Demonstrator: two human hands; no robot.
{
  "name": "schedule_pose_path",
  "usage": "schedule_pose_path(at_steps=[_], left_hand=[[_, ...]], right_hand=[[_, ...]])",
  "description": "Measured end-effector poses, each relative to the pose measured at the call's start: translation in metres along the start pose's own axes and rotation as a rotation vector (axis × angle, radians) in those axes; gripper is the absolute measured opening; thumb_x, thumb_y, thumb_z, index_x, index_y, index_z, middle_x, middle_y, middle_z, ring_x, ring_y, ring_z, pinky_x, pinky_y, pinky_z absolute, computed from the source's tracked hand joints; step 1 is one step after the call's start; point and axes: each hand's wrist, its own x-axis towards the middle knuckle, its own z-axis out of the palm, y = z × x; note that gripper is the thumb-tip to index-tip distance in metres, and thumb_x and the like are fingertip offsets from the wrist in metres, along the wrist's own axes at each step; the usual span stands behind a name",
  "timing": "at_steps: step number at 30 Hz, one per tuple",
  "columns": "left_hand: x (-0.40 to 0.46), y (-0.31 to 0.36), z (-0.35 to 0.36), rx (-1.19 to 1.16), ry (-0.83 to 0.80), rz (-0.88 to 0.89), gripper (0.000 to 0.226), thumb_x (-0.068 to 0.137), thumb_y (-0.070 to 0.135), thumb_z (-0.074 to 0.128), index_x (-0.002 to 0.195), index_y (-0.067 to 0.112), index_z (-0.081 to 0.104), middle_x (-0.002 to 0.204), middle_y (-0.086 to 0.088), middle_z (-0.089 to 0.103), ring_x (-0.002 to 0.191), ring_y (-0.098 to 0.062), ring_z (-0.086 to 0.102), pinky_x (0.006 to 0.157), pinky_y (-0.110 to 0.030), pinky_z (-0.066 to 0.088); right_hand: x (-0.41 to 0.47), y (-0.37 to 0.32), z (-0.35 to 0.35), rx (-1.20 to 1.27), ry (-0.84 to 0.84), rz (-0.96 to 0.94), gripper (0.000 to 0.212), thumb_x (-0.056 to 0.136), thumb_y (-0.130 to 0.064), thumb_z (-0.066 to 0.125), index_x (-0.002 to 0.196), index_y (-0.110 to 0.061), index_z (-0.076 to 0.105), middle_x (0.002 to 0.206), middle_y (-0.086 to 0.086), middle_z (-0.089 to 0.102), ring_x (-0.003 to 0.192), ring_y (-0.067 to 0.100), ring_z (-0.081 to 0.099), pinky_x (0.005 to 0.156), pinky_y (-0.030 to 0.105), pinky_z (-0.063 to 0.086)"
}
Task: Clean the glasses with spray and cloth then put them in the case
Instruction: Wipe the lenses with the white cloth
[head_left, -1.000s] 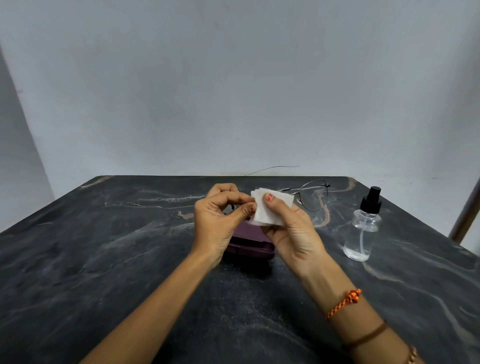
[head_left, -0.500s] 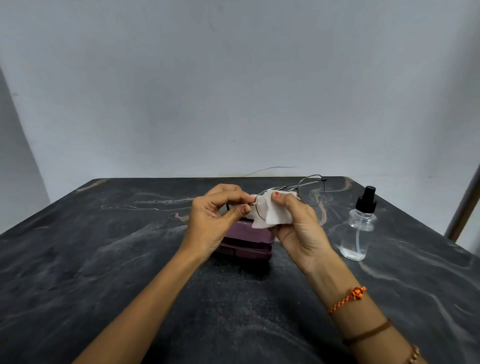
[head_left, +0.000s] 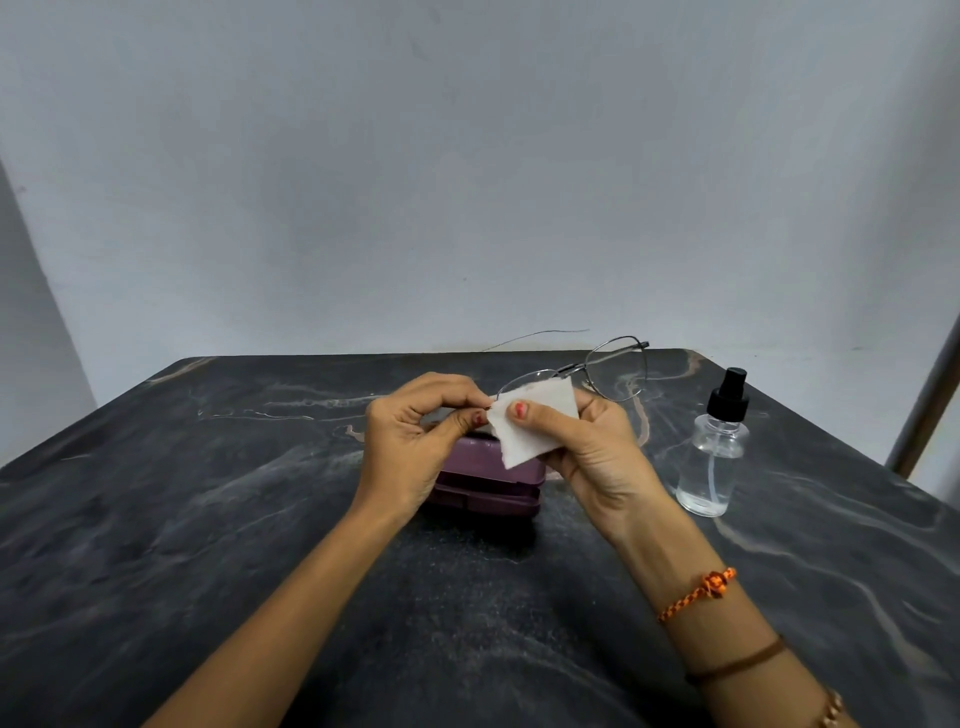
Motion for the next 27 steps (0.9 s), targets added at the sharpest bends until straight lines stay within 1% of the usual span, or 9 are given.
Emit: schedule_pose_path(at_steps=[6,11,13,15,17,20,22,25,27], left_hand=[[0.0,0.001,0.0,0.013,0.003,-0.009,0.035,0.068,-0.005,0.068,0.074,0.03,0.07,0.074,0.021,0.069,0.072,-0.002,0.063,0.067,-0.016,0.053],[-0.001,0.001,0.0,-0.032,-0.01,-0.02,0.018,0.066,0.009,0.067,0.076,0.024,0.071,0.074,0.02,0.069,0.07,-0.002,0.063,0.064,-0.015,0.053],[-0.002,0.001,0.001,-0.059,-0.011,-0.027,0.022,0.066,0.013,0.066,0.086,0.023,0.068,0.075,0.019,0.069,0.068,-0.002,0.063,0.058,-0.014,0.052],[-0.003,0.0,0.003,-0.075,-0.013,-0.031,0.019,0.066,0.013,0.067,0.081,0.022,0.07,0.075,0.019,0.069,0.068,-0.002,0.063,0.054,-0.014,0.051],[-0.003,-0.002,0.003,-0.071,-0.016,-0.012,0.019,0.065,0.008,0.071,0.071,0.026,0.072,0.073,0.018,0.07,0.069,-0.002,0.063,0.057,-0.015,0.052],[-0.003,-0.004,0.004,-0.051,-0.024,0.01,0.029,0.064,-0.003,0.071,0.077,0.023,0.072,0.075,0.018,0.07,0.071,-0.005,0.065,0.067,-0.02,0.055],[-0.002,-0.004,0.004,-0.037,-0.029,0.018,0.031,0.064,-0.003,0.07,0.084,0.021,0.069,0.075,0.022,0.07,0.071,-0.003,0.065,0.066,-0.017,0.054],[0.0,-0.005,0.0,-0.031,-0.036,0.015,0.029,0.064,-0.001,0.069,0.083,0.021,0.069,0.074,0.023,0.069,0.069,-0.003,0.064,0.065,-0.018,0.054],[0.001,-0.004,-0.001,-0.018,-0.042,0.01,0.028,0.064,0.003,0.069,0.083,0.024,0.069,0.074,0.021,0.069,0.067,-0.005,0.064,0.064,-0.021,0.055]], right_hand=[[0.0,0.001,0.002,0.143,0.088,0.075,0.035,0.046,-0.012,0.072,0.08,-0.007,0.065,0.061,0.0,0.073,0.059,0.008,0.069,0.047,0.02,0.053],[-0.001,0.001,0.007,0.407,0.081,0.095,0.025,0.056,-0.001,0.065,0.081,-0.004,0.063,0.067,0.006,0.074,0.062,0.014,0.071,0.052,0.022,0.056],[-0.002,0.001,0.008,0.477,0.074,0.084,0.025,0.058,0.001,0.063,0.082,-0.004,0.062,0.067,0.006,0.074,0.063,0.013,0.071,0.052,0.021,0.056],[-0.003,0.001,0.009,0.501,0.068,0.073,0.021,0.057,-0.001,0.063,0.078,-0.005,0.065,0.066,0.005,0.073,0.062,0.013,0.071,0.052,0.021,0.056],[-0.003,0.002,0.01,0.461,0.046,0.061,0.013,0.058,-0.004,0.064,0.068,-0.008,0.07,0.065,0.005,0.073,0.061,0.013,0.071,0.051,0.021,0.056],[-0.002,0.004,0.009,0.318,0.022,0.043,0.017,0.059,-0.011,0.066,0.076,-0.008,0.066,0.067,0.004,0.074,0.063,0.011,0.07,0.057,0.022,0.057],[-0.002,0.003,0.007,0.214,0.024,0.019,0.018,0.058,-0.014,0.067,0.076,-0.009,0.066,0.066,0.003,0.074,0.063,0.01,0.069,0.058,0.022,0.058],[-0.003,0.0,0.004,0.063,0.035,-0.018,0.015,0.056,-0.016,0.069,0.069,-0.01,0.069,0.061,-0.001,0.072,0.059,0.006,0.067,0.049,0.018,0.052],[-0.002,-0.001,0.001,0.004,0.037,-0.03,0.006,0.06,-0.01,0.071,0.066,-0.01,0.069,0.058,-0.002,0.071,0.057,0.005,0.066,0.048,0.016,0.05]])
